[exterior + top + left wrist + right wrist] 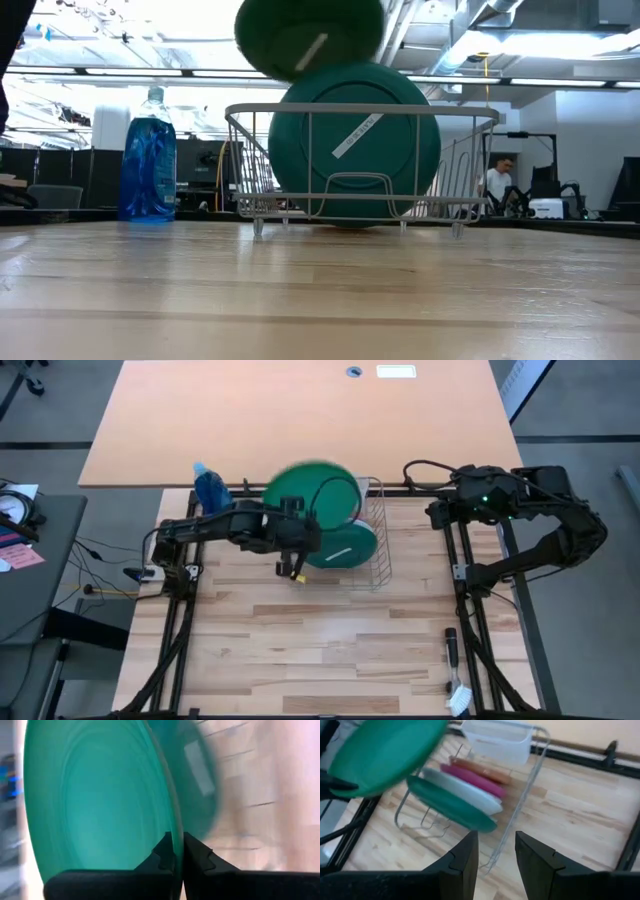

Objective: Sort dishes
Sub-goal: Put the green plate in the dish rack

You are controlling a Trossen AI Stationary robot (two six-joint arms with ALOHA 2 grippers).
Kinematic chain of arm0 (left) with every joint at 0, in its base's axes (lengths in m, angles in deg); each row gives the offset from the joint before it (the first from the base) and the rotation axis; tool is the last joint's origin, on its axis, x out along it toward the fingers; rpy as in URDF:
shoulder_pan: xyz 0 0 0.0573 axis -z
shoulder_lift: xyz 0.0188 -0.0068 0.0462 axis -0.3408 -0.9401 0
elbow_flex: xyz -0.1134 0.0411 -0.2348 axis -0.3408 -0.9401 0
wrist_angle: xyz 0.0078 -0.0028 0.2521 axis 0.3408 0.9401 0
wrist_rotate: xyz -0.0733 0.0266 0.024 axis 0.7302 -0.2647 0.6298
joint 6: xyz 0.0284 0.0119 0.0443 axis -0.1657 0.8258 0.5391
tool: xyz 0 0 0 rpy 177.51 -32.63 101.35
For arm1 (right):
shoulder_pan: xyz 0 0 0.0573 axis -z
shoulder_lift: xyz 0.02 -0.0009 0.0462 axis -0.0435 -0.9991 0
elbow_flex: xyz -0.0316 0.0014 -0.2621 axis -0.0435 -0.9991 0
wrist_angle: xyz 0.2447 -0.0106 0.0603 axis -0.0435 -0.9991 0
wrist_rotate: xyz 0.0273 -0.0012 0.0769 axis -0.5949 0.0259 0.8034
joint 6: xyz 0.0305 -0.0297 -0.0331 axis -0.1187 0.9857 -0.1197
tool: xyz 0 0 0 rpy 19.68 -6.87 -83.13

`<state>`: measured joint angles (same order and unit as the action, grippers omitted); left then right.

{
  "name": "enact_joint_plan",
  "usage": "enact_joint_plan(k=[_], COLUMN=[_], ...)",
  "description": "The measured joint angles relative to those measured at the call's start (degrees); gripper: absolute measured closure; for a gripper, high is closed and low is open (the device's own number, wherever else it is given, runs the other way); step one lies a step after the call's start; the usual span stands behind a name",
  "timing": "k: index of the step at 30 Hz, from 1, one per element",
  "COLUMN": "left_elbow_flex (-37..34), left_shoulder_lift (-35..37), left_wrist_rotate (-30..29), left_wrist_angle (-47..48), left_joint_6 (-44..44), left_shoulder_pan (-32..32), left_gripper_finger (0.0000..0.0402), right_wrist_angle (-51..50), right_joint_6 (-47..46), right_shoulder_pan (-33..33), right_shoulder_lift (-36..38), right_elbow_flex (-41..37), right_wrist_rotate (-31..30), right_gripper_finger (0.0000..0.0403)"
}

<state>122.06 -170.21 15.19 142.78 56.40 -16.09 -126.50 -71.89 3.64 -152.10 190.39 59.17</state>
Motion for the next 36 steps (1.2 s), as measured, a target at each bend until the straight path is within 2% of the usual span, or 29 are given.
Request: enact_joint_plan(k=[3,10,16,18,21,28,36], left_elbow_flex=[1.1,1.3,1.3,1.3,1.3,1.2,1.2], left_shoulder_lift=[0.5,8.4,15.6,17.7,20.3,24.8,25.6], left_wrist_rotate=[6.4,6.7,7.2,9.6,17.6,41.8,57.0], left_wrist_angle=[-1.7,-13.8,-29.3,-34.3,-40.6,-53.2,-62.5], left_joint_6=[-0.3,-5.3,-7.6,-6.6,-5.7,-6.1,-0.3], left_shoulder_pan=[0.7,4.1,4.4,4.0,3.7,3.7,5.2], left_gripper_finger=[0.0401,0.0401,0.0401,0.0401,0.0401,0.0401,0.0401], right_wrist_angle=[0.0,0.0,0.0,0.1,0.3,3.2,11.4], right_joint_6=[-0.7,-1.0,-0.5,-0.1,1.3,4.9,5.6], right_shoulder_pan=[-1.9,-5.9,-5.5,-4.4,-2.7,0.1,-1.8], right_shoulder_lift=[0.0,-0.3,-1.2,-1.4,-1.9,-2.8,-3.5], right_elbow_flex=[0.0,0.0,0.0,0.0,0.0,0.0,0.0], right_wrist_rotate=[1.1,1.2,1.2,1.2,1.1,1.1,1.3], right_gripper_finger=[0.0271,0.0272,0.0271,0.0271,0.0271,0.0271,0.0271])
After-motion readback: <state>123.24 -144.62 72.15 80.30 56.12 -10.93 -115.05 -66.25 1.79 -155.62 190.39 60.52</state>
